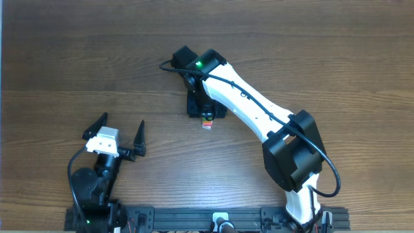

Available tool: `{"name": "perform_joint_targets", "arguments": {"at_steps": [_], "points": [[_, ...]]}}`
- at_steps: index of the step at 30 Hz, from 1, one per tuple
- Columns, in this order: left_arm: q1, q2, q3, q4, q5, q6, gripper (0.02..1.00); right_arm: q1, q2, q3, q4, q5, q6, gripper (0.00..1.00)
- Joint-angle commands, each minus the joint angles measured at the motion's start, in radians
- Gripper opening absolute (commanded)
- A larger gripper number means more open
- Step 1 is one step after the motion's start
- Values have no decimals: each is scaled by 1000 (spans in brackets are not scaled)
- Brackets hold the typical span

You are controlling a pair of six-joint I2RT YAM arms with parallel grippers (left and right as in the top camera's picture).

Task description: Stack Cubes

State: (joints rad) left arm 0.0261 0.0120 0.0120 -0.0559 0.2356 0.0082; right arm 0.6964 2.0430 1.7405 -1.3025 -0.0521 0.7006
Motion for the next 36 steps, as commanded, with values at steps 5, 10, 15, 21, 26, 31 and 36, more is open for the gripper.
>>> {"name": "perform_joint_targets", "arguments": {"at_steps": [5, 10, 15, 21, 26, 31, 36], "points": [[-5, -5, -6, 1, -1, 14, 998, -6, -26, 24, 5, -8, -56, 739], [-5, -5, -6, 1, -1, 14, 998, -22, -26, 135, -11, -5, -134, 785], [-5, -5, -6, 1, -1, 14, 998, -63, -20, 223, -29, 46, -178, 801], [-5, -5, -6, 1, -1, 14, 996, -127, 73, 281, -25, 46, -213, 798], [-5, -5, -6, 1, -1, 14, 998, -134, 168, 321, 14, 46, -246, 790], [-5, -5, -6, 1, -1, 14, 998, -138, 245, 343, 43, 46, -253, 770], [-5, -5, -6, 1, -1, 14, 998, -139, 297, 343, 73, 47, -253, 741]]}}
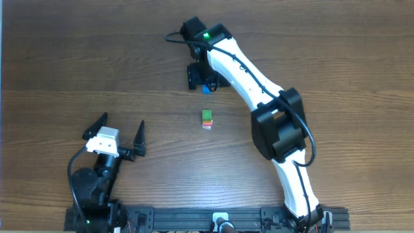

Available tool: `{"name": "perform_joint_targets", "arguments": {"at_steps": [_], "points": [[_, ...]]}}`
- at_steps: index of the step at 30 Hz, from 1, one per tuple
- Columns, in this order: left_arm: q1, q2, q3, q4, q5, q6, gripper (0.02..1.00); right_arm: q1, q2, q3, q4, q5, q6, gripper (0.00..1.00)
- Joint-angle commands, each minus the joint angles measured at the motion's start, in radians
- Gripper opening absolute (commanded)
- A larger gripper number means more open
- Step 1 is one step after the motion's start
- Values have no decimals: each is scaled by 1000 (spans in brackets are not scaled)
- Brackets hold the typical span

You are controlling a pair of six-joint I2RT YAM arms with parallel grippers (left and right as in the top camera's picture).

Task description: Stack Cubes

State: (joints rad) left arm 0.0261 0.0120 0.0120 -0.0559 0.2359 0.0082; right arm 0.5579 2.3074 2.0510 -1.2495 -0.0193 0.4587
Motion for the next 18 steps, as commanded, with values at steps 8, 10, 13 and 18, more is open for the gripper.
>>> {"name": "perform_joint_targets", "arguments": {"at_steps": [8, 10, 13, 18], "points": [[-5, -5, -6, 1, -1, 14, 998, 4, 87, 32, 46, 18, 20, 709], [-5, -5, -6, 1, -1, 14, 998, 4, 100, 32, 45, 35, 40, 698], [-5, -5, -6, 1, -1, 14, 998, 4, 114, 32, 46, 44, 66, 682], [-5, -5, -6, 1, -1, 14, 998, 6, 117, 32, 61, 50, 84, 645]]}}
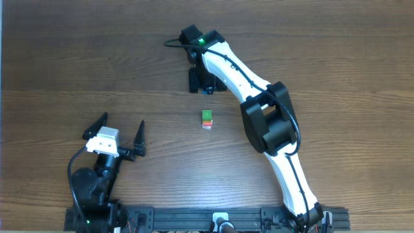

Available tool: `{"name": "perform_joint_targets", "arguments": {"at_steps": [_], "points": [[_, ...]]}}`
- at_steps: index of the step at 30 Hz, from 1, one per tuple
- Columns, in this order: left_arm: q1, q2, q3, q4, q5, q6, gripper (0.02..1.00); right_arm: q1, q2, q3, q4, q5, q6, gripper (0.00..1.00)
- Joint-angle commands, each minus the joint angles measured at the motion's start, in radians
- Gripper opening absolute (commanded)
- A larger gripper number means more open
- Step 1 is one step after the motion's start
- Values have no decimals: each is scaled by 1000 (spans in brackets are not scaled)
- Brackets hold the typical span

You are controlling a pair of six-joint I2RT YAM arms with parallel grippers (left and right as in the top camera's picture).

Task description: Stack Cubes

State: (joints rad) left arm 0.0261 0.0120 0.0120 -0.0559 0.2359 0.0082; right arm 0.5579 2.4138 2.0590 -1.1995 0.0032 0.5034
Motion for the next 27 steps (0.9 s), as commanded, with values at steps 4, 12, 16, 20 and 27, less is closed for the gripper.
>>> {"name": "perform_joint_targets", "arguments": {"at_steps": [4, 12, 16, 20, 27], "points": [[-5, -5, -6, 1, -1, 14, 998, 6, 10, 24, 12, 32, 54, 557], [-5, -5, -6, 1, -1, 14, 998, 16, 10, 24, 12, 32, 61, 358], [-5, -5, -6, 1, -1, 14, 998, 24, 10, 24, 14, 32, 64, 218], [-5, -5, -6, 1, -1, 14, 998, 27, 10, 24, 16, 32, 69, 145], [-5, -5, -6, 1, -1, 14, 998, 26, 10, 24, 14, 32, 76, 40]]}}
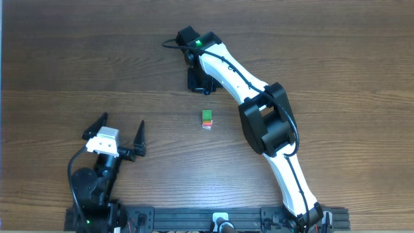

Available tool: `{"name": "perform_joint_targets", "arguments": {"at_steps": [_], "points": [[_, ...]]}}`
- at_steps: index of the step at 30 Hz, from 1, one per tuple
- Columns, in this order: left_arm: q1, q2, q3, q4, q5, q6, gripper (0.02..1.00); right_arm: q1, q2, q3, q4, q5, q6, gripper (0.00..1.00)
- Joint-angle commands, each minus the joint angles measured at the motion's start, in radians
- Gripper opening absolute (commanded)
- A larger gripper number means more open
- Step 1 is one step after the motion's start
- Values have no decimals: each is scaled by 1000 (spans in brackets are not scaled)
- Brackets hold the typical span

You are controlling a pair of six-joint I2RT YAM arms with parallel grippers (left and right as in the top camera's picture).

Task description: Stack Cubes

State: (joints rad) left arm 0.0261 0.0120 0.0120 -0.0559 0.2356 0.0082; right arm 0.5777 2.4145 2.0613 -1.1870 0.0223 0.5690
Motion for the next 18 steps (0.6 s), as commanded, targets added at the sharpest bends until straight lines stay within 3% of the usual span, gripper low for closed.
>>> {"name": "perform_joint_targets", "arguments": {"at_steps": [1, 18], "points": [[-5, -5, -6, 1, -1, 14, 998, 6, 10, 22, 2, 13, 11, 9], [-5, -5, -6, 1, -1, 14, 998, -2, -107, 158, -177, 32, -22, 9]]}}
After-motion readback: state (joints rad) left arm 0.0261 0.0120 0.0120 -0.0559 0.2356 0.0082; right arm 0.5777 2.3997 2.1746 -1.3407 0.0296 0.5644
